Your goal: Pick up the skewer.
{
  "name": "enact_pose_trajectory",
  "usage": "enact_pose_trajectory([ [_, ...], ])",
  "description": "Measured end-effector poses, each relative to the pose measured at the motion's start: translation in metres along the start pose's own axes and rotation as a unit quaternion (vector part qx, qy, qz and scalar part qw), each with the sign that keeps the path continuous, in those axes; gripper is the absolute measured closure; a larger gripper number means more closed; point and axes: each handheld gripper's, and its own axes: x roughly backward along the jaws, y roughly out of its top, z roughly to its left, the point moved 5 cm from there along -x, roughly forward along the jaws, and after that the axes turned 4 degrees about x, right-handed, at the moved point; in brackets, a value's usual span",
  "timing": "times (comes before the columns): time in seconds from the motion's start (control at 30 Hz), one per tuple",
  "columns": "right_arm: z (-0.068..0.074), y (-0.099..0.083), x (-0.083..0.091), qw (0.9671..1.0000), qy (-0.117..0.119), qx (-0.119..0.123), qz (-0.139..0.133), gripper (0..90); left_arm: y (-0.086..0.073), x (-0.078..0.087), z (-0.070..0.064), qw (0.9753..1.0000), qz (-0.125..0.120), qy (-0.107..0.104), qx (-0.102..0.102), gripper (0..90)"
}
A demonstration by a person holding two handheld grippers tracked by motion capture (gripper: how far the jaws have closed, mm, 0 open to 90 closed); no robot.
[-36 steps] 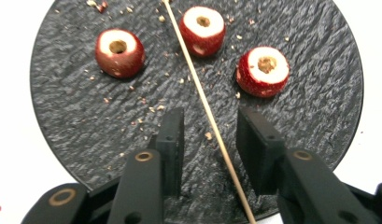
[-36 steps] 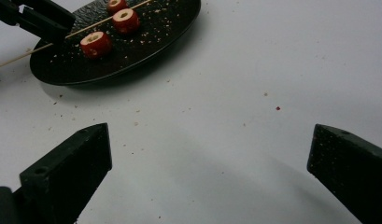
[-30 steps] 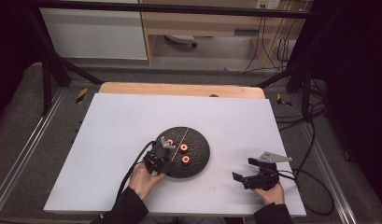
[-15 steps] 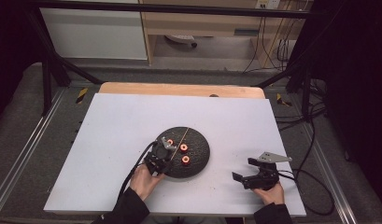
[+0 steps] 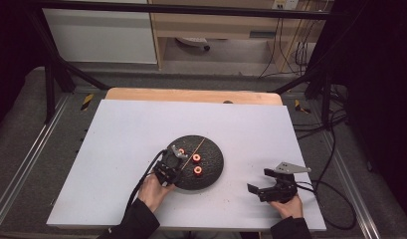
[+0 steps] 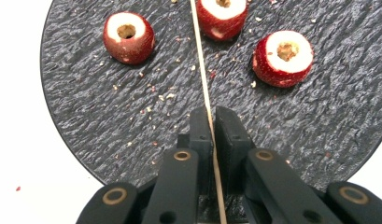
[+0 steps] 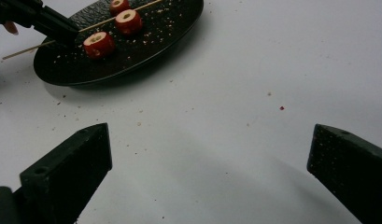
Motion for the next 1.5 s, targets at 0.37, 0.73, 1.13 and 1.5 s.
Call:
enact_pose_trajectory([
  [0.37,0.000,0.000,0.000,1.0000,0.001,0.000,0.001,0.9,-0.001,-0.001,0.003,1.0000,0.004,0.001,-0.002,87.3],
  [0.73,0.000,0.000,0.001,1.0000,-0.001,0.001,-0.001,0.9,-0.007,0.014,0.013,0.9993,-0.028,-0.022,-0.007,87.7],
  [1.13,0.001,-0.001,0.000,1.0000,-0.007,-0.003,0.001,0.9,-0.028,0.035,0.034,0.9930,-0.074,-0.088,-0.027,87.6],
  [1.5,0.004,0.002,-0.002,0.9998,-0.017,-0.007,0.010,1.5,-0.053,0.056,0.053,0.9867,-0.121,-0.100,-0.045,87.7],
])
